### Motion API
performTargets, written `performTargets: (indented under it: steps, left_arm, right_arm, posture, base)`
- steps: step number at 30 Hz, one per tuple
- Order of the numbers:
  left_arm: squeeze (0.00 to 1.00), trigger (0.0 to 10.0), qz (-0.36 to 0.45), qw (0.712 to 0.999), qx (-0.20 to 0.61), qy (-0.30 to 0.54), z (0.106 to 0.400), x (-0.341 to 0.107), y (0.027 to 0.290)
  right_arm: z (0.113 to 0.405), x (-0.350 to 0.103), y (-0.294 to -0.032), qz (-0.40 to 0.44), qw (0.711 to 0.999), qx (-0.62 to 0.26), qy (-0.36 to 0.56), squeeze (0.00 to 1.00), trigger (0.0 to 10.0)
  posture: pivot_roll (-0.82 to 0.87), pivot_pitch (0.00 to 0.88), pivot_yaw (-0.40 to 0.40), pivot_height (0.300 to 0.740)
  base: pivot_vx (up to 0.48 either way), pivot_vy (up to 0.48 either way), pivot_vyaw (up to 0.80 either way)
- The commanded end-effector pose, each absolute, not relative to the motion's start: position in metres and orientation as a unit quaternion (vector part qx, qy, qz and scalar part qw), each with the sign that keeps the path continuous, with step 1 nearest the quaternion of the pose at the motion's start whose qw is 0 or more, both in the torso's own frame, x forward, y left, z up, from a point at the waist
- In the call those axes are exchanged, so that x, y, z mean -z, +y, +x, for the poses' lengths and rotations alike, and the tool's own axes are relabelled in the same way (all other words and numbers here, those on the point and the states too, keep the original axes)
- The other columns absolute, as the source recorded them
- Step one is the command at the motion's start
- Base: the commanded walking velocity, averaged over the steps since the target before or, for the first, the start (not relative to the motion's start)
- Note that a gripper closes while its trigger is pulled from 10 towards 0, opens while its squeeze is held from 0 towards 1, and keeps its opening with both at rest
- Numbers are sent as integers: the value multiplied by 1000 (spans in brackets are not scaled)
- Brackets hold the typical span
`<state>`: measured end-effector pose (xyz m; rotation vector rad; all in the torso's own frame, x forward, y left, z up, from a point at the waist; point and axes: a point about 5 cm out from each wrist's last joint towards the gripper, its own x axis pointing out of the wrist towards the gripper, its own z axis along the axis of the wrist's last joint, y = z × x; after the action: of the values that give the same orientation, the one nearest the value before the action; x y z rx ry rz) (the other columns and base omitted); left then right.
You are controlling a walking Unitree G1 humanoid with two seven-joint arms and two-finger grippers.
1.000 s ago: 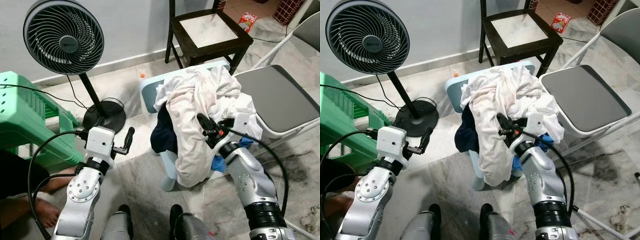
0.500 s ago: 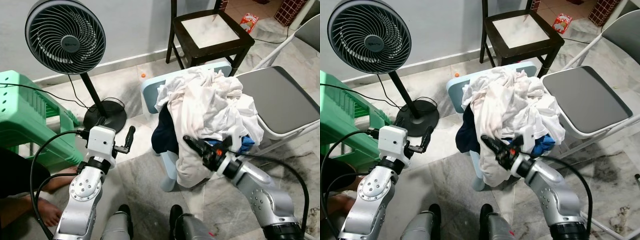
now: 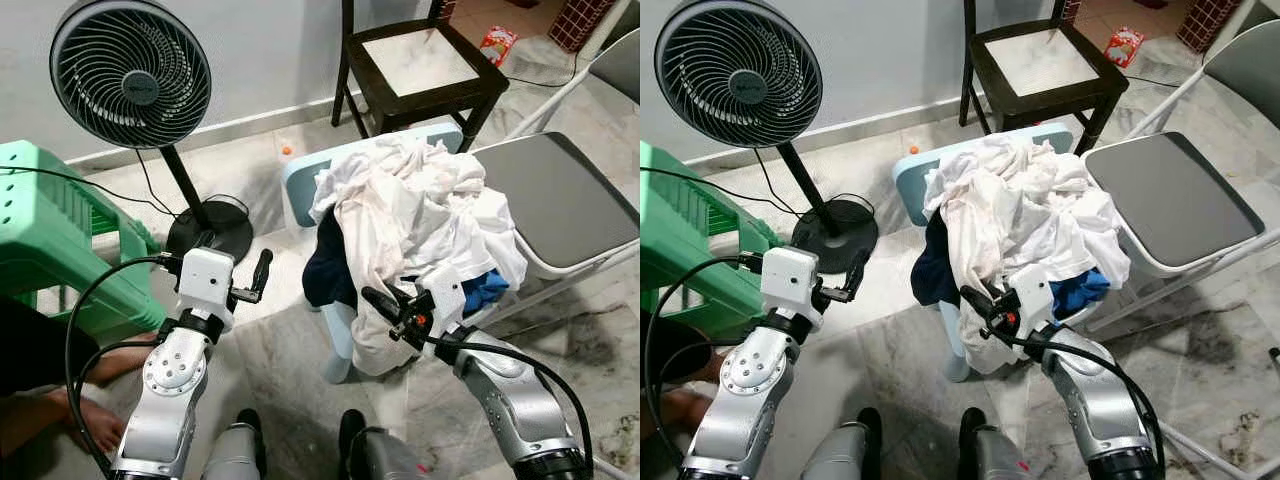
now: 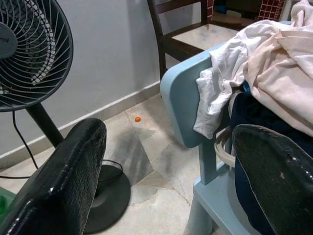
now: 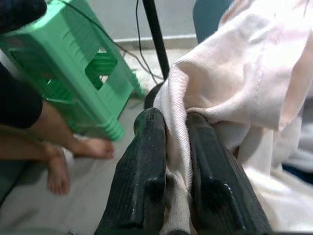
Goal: Hang hanger
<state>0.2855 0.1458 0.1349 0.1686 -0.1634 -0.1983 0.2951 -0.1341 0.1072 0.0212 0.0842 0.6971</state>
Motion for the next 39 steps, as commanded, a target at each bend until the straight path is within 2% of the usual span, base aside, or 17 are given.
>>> performTargets:
  steps: [1,7,13,14,16,18,21,22,23,24,25,26,30,33,34,35,39]
  left_arm:
    - [0,10000,89,989,95,-71,284,-129,147]
    - [0,10000,90,989,92,-72,286,-129,148]
    - [0,10000,90,989,92,-72,287,-129,147]
    - [0,10000,90,989,93,-72,287,-129,147]
    - [0,10000,90,989,94,-72,287,-128,146]
    - [0,10000,90,989,94,-72,287,-129,146]
    - [0,10000,90,989,93,-73,287,-129,146]
    - [0,10000,90,989,93,-73,287,-129,146]
    - [0,10000,90,989,92,-73,287,-129,146]
    - [0,10000,90,989,91,-72,287,-129,146]
    - [0,10000,90,989,91,-72,287,-129,146]
    - [0,10000,90,989,90,-72,287,-129,146]
    - [0,10000,90,989,90,-72,287,-128,146]
    - [0,10000,89,989,91,-73,287,-128,145]
    - [0,10000,88,989,91,-73,287,-128,145]
    - [0,10000,88,989,91,-73,287,-128,145]
    - [0,10000,88,989,89,-73,287,-128,145]
  right_arm:
    - [297,-103,-143,-13,948,-314,40,1000,10000]
    - [317,-112,-171,-94,979,-181,8,1000,10000]
    - [322,-123,-168,-104,981,-163,-19,1000,10000]
    - [323,-123,-164,-109,980,-165,-24,925,10000]
    - [324,-121,-161,-111,980,-163,-26,894,10000]
    - [324,-122,-161,-119,980,-159,-31,694,10000]
    - [326,-123,-164,-128,981,-137,-40,675,10000]
    - [327,-125,-165,-125,983,-131,-43,600,10000]
    - [328,-126,-166,-117,984,-125,-45,443,10000]
    - [328,-128,-166,-107,986,-123,-45,224,10000]
    - [329,-128,-166,-100,986,-123,-45,224,10000]
    - [329,-129,-164,-93,986,-131,-45,0,10000]
    - [327,-126,-148,-73,980,-183,-32,0,10000]
    - [318,-100,-134,-83,962,-256,41,0,10000]
    - [314,-93,-131,-85,956,-273,60,0,6471]
    - [310,-88,-127,-83,950,-292,74,0,0]
    - [300,-84,-119,-72,935,-336,87,0,0]
  posture:
    - [241,314,-34,740]
    - [239,312,-33,740]
    - [238,312,-31,740]
    - [238,312,-29,740]
    - [238,312,-28,740]
    - [238,313,-28,740]
    - [238,314,-28,740]
    - [238,315,-27,740]
    - [238,314,-28,740]
    - [238,315,-29,740]
    - [237,315,-29,740]
    - [236,315,-30,740]
    - [237,316,-30,740]
    - [239,315,-33,740]
    - [240,315,-33,740]
    - [239,315,-33,740]
    - [237,317,-34,740]
  base:
    - [0,0,0]
    - [0,0,0]
    - [0,0,0]
    - [0,0,0]
    - [0,0,0]
    - [0,0,0]
    - [0,0,0]
    - [0,0,0]
    - [0,0,0]
    - [0,0,0]
    - [0,0,0]
    - [0,0,0]
    - [0,0,0]
    - [0,0,0]
    - [0,0,0]
    - [0,0,0]
    - [0,0,0]
